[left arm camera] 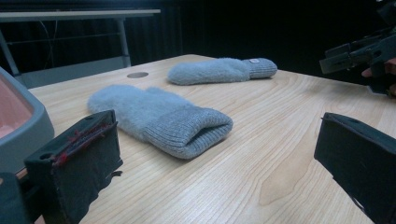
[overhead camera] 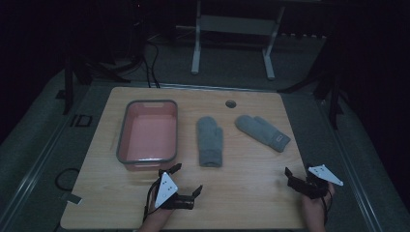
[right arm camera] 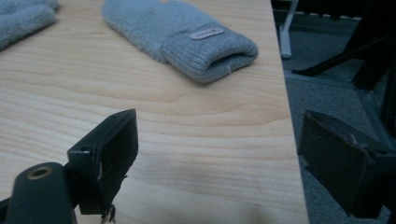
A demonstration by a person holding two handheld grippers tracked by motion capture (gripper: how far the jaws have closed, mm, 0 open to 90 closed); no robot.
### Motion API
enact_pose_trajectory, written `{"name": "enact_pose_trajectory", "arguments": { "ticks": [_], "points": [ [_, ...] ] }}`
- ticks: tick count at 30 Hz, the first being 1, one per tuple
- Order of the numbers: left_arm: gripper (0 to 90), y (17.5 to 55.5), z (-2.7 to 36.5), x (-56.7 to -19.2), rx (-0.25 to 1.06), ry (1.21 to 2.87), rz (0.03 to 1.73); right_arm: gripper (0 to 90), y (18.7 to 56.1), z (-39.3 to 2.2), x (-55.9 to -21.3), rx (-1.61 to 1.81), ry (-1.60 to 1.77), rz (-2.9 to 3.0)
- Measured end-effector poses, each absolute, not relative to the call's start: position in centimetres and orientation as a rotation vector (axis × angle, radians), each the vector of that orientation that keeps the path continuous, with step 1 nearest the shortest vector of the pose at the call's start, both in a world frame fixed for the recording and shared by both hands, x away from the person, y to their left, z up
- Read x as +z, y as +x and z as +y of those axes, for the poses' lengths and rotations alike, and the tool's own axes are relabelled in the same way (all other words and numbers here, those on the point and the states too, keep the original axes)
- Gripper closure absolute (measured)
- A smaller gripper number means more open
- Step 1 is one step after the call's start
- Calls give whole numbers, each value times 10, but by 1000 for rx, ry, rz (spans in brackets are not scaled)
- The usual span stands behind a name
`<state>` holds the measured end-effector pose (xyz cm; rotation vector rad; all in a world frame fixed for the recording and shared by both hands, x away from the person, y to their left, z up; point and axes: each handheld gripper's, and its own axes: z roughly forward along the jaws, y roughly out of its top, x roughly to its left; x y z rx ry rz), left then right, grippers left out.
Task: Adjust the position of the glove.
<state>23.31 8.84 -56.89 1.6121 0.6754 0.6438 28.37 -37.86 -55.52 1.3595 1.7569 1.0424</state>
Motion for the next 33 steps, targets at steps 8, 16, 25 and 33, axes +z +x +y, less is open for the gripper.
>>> {"name": "enact_pose_trajectory", "arguments": {
  "ticks": [8,16,25,33],
  "points": [
    [4,234,89,-569,630,1597,681,139,282,-374,-548,1052,1360,1823],
    [4,233,89,-569,631,1590,689,132,281,-343,-520,1032,1246,1824],
    [4,233,89,-569,638,1594,684,131,299,-311,-493,1028,1285,1850],
    [4,233,89,-569,633,1589,689,128,312,-279,-479,1107,1257,1901]
  ]
}}
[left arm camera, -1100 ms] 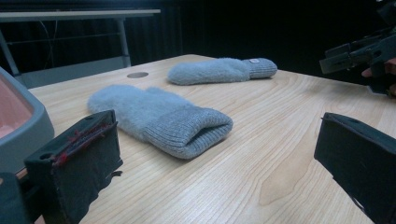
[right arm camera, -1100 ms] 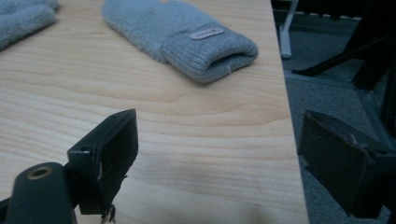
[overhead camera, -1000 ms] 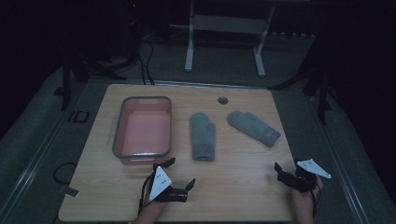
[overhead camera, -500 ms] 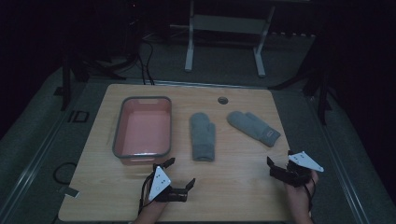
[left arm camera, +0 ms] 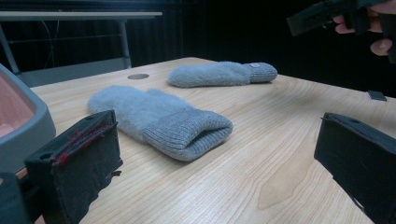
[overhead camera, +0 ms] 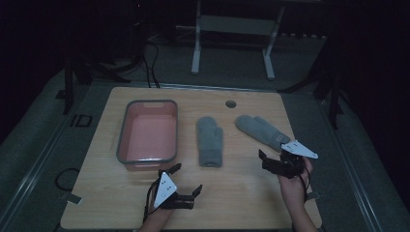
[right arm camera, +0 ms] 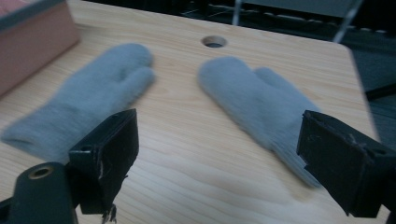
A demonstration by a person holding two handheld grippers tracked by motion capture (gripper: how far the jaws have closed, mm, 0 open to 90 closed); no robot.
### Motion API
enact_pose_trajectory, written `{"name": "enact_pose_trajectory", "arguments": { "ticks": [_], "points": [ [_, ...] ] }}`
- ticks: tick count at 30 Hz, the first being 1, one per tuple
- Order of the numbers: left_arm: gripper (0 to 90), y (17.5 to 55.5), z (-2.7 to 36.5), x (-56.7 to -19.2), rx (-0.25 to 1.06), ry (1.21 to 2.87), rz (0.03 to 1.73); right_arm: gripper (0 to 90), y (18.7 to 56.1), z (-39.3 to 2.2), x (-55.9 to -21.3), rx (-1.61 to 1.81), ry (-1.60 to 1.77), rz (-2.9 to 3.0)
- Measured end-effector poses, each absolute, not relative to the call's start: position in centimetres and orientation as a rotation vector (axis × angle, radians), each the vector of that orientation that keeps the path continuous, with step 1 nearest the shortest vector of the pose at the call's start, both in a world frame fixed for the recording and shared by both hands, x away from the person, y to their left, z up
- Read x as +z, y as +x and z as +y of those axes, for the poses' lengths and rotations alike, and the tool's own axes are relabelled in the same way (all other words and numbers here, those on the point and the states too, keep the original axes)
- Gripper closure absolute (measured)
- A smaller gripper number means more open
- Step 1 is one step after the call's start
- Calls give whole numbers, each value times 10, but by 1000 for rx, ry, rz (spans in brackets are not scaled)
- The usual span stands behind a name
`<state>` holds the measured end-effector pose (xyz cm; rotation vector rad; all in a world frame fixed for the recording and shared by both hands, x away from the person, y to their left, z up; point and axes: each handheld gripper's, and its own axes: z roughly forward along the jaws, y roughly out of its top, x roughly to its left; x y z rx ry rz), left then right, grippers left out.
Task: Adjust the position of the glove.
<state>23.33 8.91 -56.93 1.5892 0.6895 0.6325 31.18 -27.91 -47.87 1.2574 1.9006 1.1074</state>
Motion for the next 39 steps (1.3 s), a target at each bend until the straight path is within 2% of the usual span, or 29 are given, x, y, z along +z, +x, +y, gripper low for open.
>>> {"name": "enact_pose_trajectory", "arguments": {
  "ticks": [10,26,28,36,39],
  "points": [
    [5,234,90,-569,609,1585,692,106,334,-227,-471,1154,1245,1998],
    [5,234,90,-569,610,1591,697,111,366,-151,-481,1138,1266,2097],
    [5,233,88,-569,626,1596,692,138,376,-136,-487,1067,1273,2113],
    [4,234,90,-569,620,1593,702,141,401,-105,-505,1033,1335,2143],
    [5,234,90,-569,615,1591,705,198,410,-98,-511,1024,1359,2146]
  ]
}}
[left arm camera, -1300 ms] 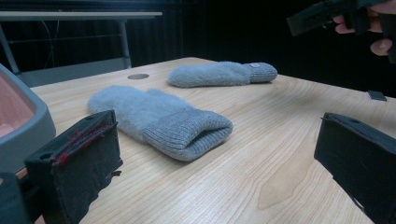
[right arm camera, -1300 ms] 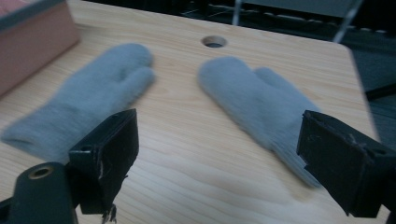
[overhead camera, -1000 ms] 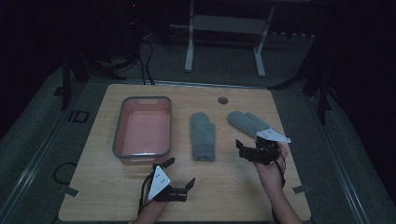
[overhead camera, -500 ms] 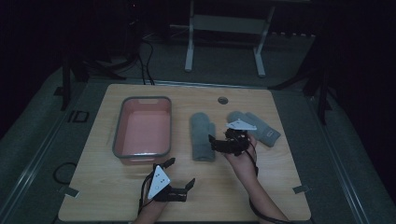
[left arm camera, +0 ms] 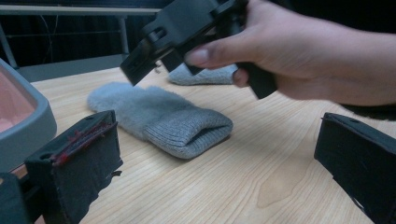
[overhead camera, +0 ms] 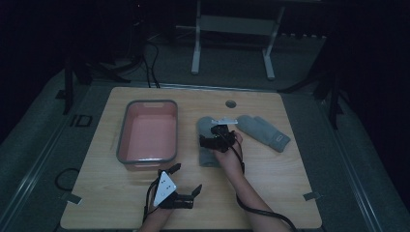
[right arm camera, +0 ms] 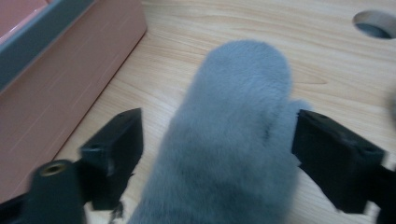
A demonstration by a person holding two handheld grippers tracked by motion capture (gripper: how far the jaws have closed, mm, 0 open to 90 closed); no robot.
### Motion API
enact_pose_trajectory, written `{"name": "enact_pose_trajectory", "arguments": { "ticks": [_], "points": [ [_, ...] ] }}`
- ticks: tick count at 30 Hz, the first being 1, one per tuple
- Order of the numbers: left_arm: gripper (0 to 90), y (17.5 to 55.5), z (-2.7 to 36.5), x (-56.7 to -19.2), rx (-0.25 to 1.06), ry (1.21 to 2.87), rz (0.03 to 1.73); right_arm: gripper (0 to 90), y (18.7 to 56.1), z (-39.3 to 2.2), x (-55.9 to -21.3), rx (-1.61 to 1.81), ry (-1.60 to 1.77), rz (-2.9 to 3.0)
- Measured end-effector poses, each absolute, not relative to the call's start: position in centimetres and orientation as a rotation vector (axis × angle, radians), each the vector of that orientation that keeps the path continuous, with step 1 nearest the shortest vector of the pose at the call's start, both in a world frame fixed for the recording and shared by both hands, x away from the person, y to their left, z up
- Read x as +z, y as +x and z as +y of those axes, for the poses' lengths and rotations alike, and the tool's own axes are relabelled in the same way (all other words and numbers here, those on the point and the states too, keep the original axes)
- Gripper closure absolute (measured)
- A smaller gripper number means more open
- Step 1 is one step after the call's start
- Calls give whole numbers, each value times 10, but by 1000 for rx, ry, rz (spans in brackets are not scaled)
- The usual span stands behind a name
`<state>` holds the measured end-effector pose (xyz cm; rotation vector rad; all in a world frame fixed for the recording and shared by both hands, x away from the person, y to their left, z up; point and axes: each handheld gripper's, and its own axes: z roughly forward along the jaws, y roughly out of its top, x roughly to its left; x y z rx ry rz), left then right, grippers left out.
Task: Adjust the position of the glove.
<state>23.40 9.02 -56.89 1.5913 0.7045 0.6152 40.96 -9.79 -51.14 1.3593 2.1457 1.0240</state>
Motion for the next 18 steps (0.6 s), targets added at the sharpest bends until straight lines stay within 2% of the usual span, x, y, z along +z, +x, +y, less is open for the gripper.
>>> {"name": "enact_pose_trajectory", "arguments": {
  "ticks": [3,4,10,14,15,16,18],
  "points": [
    [4,234,90,-569,616,1592,704,231,418,-95,-517,1020,1412,2154],
    [4,234,90,-569,617,1593,703,267,420,-95,-520,1017,1427,2155],
    [5,234,90,-569,615,1593,702,321,431,-87,-537,930,1452,2165],
    [5,234,90,-569,617,1595,700,468,429,-82,-549,854,1398,2178],
    [5,234,90,-569,617,1595,700,468,429,-82,-549,854,1398,2178],
    [4,234,90,-569,617,1595,701,570,429,-84,-549,858,1405,2180],
    [5,234,90,-569,618,1596,700,678,428,-88,-549,886,1417,2164]
  ]
}}
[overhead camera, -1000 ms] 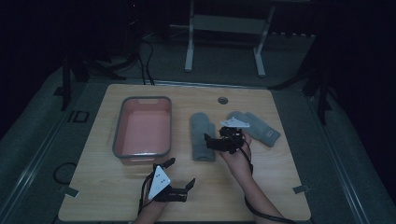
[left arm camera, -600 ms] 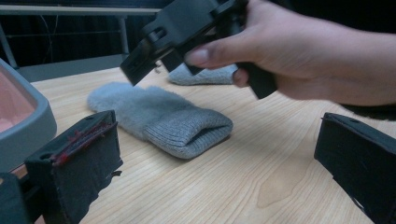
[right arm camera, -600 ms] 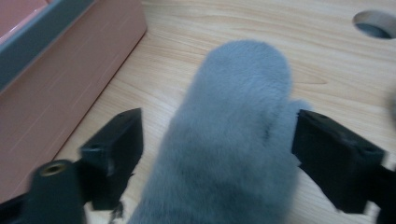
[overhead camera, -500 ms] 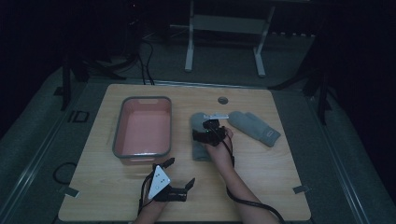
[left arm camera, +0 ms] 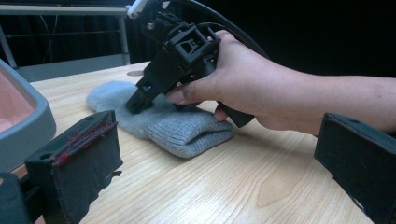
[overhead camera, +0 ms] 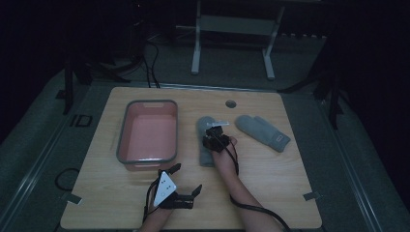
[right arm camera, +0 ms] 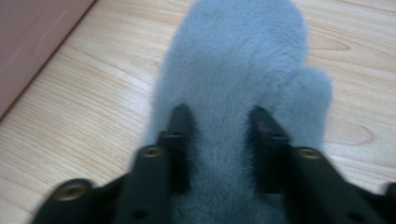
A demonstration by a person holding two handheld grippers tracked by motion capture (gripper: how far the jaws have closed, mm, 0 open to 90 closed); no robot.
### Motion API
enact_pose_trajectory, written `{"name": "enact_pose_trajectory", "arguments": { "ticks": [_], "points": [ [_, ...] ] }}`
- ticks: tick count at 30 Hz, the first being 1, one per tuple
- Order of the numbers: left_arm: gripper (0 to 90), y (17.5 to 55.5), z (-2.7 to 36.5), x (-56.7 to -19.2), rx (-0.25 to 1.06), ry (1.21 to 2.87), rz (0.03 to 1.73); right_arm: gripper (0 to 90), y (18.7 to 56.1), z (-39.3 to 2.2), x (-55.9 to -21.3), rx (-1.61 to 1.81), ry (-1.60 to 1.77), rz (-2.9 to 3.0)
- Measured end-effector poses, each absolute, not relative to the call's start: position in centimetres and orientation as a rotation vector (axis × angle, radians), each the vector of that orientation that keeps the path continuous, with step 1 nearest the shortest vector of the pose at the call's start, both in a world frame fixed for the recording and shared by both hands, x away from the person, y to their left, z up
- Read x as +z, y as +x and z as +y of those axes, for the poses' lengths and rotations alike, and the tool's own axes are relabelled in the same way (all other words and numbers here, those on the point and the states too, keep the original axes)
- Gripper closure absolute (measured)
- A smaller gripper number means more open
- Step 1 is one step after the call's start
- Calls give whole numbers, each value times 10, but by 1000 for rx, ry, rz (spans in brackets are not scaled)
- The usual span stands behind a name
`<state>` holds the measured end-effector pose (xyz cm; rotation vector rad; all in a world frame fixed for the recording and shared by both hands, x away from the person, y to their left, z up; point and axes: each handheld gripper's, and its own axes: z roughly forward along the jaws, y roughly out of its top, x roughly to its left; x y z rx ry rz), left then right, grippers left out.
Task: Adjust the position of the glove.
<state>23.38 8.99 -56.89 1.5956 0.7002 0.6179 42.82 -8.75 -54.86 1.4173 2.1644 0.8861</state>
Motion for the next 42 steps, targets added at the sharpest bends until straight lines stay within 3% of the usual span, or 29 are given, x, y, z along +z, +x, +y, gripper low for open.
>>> {"name": "enact_pose_trajectory", "arguments": {
  "ticks": [4,18,28,35,38,42],
  "points": [
    [5,234,90,-569,615,1594,703,789,423,-95,-540,930,1455,2129],
    [4,234,90,-569,617,1594,709,806,378,-142,-473,1036,1440,2058],
    [5,234,90,-569,619,1594,712,798,364,-158,-504,933,1505,2160],
    [5,234,90,-569,615,1595,713,727,370,-152,-530,869,1513,2216],
    [5,234,90,-569,614,1598,713,587,372,-152,-538,862,1493,2249],
    [5,233,90,-569,616,1601,711,515,372,-154,-545,887,1472,2256]
  ]
}}
